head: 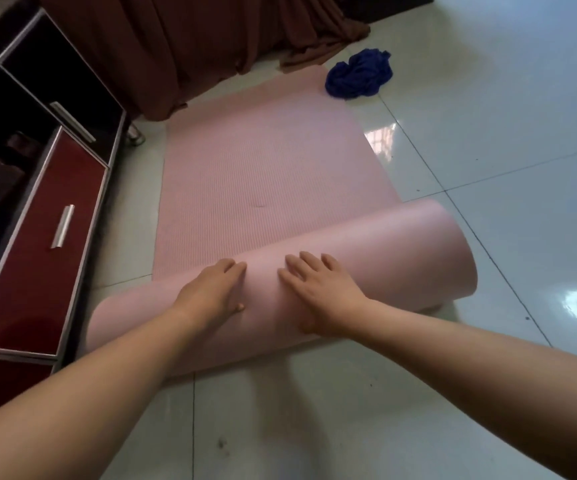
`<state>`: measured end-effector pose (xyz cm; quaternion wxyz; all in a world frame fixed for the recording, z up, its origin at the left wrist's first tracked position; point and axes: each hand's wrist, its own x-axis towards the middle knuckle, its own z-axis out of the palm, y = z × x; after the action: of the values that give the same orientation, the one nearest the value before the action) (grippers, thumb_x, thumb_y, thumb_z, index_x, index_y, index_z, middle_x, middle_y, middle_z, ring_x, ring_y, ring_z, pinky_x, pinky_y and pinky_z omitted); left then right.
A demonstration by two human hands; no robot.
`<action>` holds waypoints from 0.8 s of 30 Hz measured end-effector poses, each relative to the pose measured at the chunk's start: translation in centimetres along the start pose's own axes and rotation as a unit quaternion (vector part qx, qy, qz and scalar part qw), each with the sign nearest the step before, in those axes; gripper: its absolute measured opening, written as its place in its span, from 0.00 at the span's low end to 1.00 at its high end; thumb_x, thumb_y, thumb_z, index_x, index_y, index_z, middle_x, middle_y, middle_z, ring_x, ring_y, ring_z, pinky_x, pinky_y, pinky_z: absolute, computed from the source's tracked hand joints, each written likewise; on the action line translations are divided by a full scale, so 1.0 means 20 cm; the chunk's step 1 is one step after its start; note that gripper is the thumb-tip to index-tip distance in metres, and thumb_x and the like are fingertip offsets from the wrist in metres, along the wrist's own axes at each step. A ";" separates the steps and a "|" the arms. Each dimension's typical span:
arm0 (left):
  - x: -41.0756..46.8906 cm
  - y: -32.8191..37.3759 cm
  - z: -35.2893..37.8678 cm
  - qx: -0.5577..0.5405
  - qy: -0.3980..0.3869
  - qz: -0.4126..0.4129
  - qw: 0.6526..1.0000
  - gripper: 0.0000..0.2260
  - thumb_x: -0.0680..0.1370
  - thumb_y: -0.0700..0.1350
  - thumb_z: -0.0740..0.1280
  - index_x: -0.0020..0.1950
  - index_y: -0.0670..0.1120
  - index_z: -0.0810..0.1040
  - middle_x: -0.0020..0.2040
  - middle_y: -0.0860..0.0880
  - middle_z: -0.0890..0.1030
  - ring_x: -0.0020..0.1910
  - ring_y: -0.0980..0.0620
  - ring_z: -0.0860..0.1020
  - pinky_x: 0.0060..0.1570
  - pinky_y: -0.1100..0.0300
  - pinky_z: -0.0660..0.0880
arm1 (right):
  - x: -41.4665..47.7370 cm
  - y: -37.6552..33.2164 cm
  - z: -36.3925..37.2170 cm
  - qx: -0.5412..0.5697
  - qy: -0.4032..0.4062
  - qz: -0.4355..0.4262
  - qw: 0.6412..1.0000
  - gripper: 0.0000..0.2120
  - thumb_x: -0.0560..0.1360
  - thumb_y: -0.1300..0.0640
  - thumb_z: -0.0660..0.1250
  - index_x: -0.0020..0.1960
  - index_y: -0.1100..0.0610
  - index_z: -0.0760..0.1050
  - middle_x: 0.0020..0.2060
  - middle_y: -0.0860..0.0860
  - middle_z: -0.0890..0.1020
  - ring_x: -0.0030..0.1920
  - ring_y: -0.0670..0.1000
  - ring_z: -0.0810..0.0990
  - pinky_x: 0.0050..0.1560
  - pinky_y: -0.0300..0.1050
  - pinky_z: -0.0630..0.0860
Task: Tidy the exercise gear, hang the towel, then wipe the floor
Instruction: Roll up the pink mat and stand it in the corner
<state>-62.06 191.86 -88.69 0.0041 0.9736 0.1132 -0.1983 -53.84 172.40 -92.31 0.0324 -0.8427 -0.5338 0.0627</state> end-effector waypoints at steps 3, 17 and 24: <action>-0.02 -0.02 0.01 -0.007 0.004 0.028 1.000 0.34 0.74 0.52 0.68 0.75 0.48 0.56 0.75 0.46 0.58 0.71 0.45 0.62 0.68 0.54 0.64 | -0.01 -0.01 0.00 -0.024 -0.014 0.003 1.000 0.47 0.67 0.43 0.71 0.75 0.55 0.48 0.73 0.56 0.53 0.72 0.58 0.53 0.69 0.55 0.55; 0.08 -0.19 0.04 -0.004 0.029 0.091 0.995 0.46 0.68 0.62 0.71 0.76 0.50 0.47 0.76 0.48 0.48 0.75 0.47 0.50 0.69 0.43 0.58 | 0.26 -0.03 -0.16 0.027 -0.026 0.244 0.969 0.31 0.68 0.45 0.71 0.66 0.53 0.65 0.67 0.53 0.65 0.66 0.55 0.64 0.59 0.50 0.71; 0.22 -0.24 0.01 -0.042 0.024 0.088 0.995 0.45 0.69 0.58 0.72 0.76 0.51 0.48 0.76 0.48 0.50 0.75 0.46 0.51 0.69 0.41 0.58 | 0.26 -0.10 -0.18 0.035 -0.069 0.211 0.974 0.32 0.72 0.47 0.69 0.70 0.54 0.62 0.72 0.53 0.60 0.70 0.54 0.60 0.63 0.49 0.68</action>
<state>-59.33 197.53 -90.30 0.0599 0.9832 0.0356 -0.1688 -52.89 177.88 -88.80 0.0113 -0.9281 -0.3426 0.1452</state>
